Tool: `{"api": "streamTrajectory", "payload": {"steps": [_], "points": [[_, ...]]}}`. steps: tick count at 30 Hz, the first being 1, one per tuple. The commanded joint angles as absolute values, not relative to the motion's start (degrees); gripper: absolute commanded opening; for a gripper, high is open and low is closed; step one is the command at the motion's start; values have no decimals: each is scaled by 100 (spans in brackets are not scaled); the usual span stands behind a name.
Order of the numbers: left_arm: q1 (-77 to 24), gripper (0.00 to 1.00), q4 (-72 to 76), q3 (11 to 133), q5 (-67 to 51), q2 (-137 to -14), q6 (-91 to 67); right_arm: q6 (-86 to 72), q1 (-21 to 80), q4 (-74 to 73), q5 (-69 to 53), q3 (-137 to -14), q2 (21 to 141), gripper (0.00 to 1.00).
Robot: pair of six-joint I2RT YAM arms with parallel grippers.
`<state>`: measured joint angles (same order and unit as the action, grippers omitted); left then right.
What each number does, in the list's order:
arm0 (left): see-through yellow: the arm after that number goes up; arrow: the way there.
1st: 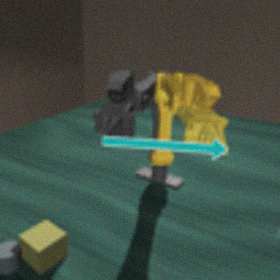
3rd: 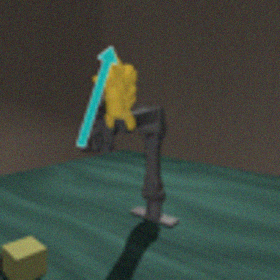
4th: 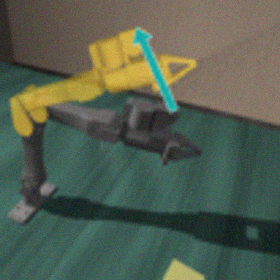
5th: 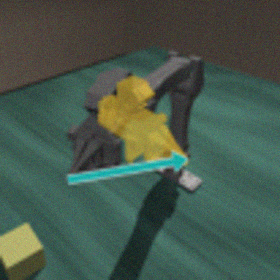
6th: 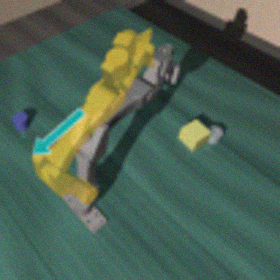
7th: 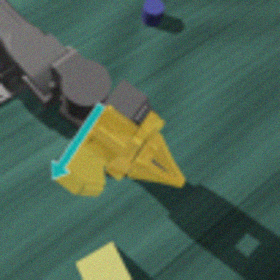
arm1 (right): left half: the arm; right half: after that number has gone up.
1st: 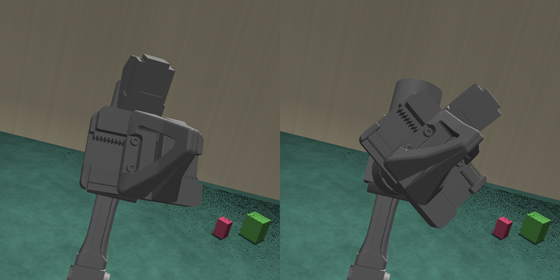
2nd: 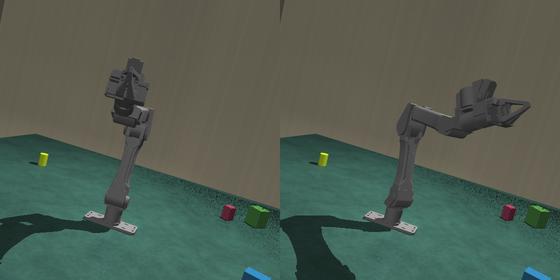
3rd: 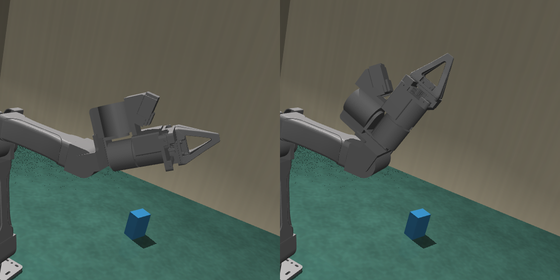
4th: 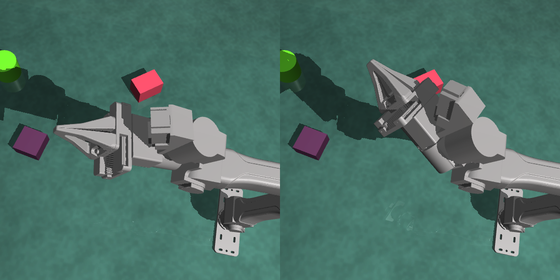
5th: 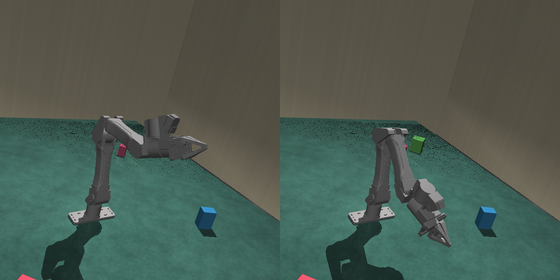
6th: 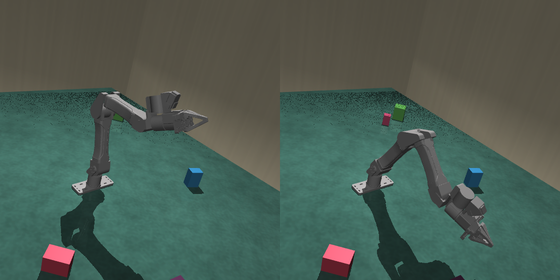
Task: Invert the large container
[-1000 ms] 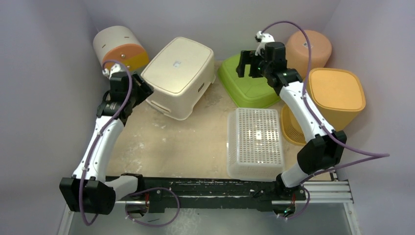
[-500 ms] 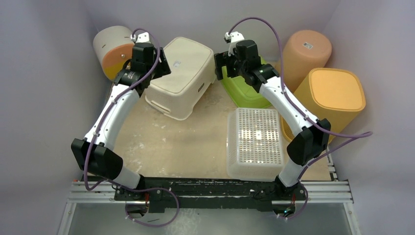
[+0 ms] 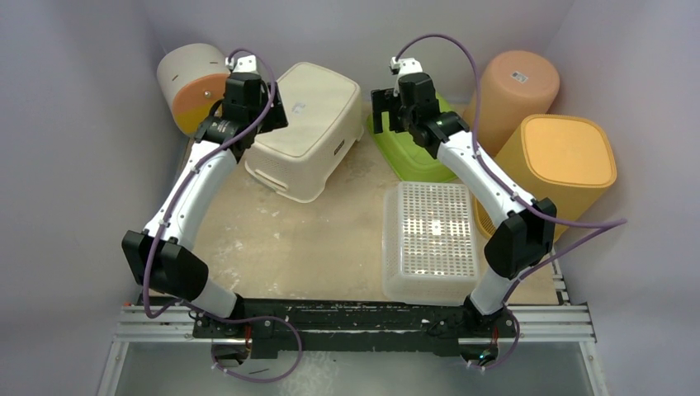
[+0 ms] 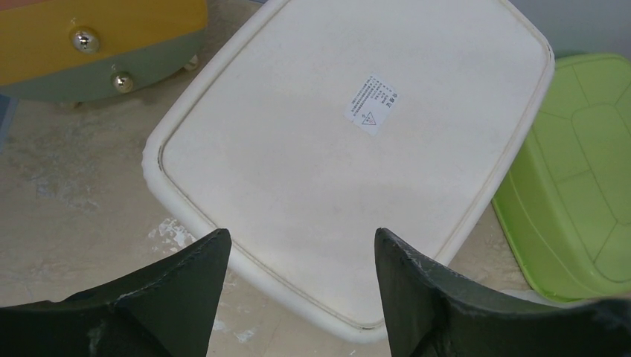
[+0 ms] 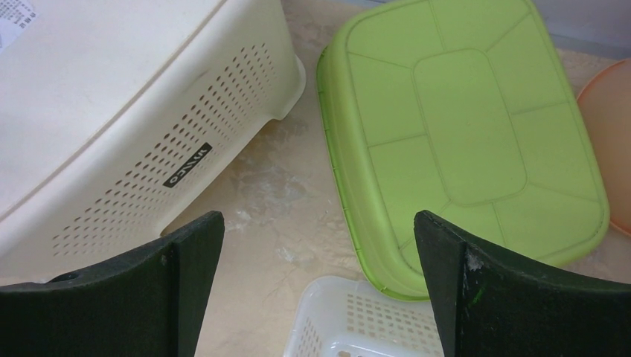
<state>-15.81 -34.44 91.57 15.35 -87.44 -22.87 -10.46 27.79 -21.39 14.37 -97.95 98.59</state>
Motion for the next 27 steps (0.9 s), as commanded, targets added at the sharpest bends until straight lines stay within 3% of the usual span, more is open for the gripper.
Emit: {"api": "streamTrajectory", "payload": {"steps": [1,27], "points": [[-1575,68,-3204,9136,1531,-8675,-2111,-1198,2793,-1906,1614,-9741,9563,100],[-1576,70,-3104,8848,1534,-8441,-2046,-1203,2793,-1946,1608,-9687,9556,100]]}}
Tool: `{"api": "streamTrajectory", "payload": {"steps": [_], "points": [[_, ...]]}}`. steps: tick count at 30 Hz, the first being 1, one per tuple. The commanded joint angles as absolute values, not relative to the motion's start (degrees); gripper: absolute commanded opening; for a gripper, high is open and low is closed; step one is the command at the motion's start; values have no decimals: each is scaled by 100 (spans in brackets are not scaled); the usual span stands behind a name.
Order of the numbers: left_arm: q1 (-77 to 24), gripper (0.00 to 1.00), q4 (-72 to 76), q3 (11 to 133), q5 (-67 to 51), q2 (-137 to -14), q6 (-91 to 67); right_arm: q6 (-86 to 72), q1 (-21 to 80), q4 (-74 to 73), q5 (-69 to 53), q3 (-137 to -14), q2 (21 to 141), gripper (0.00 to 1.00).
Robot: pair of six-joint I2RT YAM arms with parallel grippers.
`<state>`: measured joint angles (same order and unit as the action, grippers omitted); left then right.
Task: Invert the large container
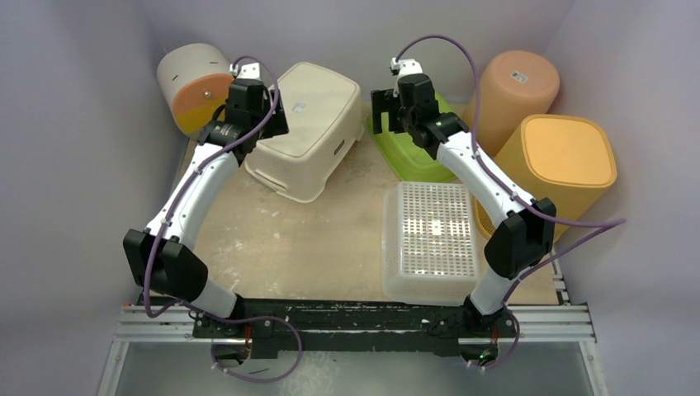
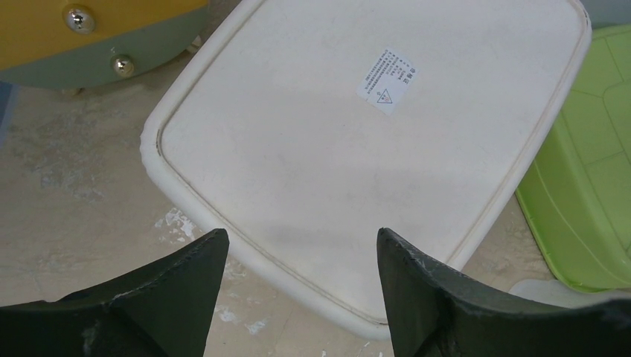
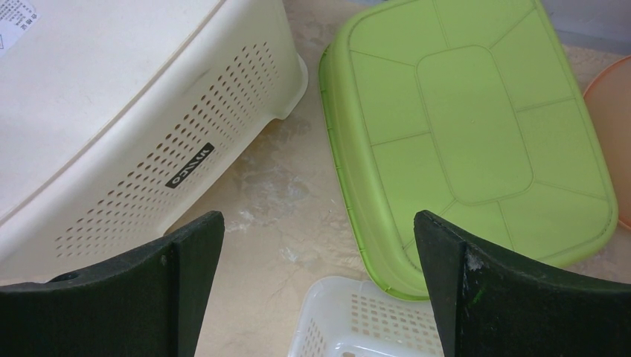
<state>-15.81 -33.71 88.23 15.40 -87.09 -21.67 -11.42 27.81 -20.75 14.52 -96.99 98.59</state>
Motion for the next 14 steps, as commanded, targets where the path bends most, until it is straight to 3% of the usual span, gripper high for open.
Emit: {"api": "streamTrajectory", "payload": {"steps": [1,14], "points": [[-1573,70,-3103,8834,1531,-8438,-2045,-1196,2794,-1963,1607,-9687,9554,100],[-1580,70,-3048,8678,1465,-8378,-2125,-1171,2788,-1945,1798,-9554,9457,100]]}}
